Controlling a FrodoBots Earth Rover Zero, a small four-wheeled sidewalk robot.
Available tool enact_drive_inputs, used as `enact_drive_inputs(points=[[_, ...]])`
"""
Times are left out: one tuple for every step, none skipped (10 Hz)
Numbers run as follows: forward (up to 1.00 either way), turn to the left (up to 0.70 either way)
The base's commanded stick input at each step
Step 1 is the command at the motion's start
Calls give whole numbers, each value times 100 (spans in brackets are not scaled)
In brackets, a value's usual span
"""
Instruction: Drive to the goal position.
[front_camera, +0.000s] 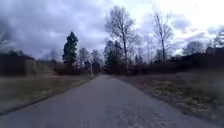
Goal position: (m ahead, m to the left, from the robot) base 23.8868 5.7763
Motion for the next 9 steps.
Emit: enact_drive_inputs(points=[[50, 0], [50, 0], [50, 0], [50, 0], [50, 0], [50, 0], [50, 0], [50, 0], [50, 0]])
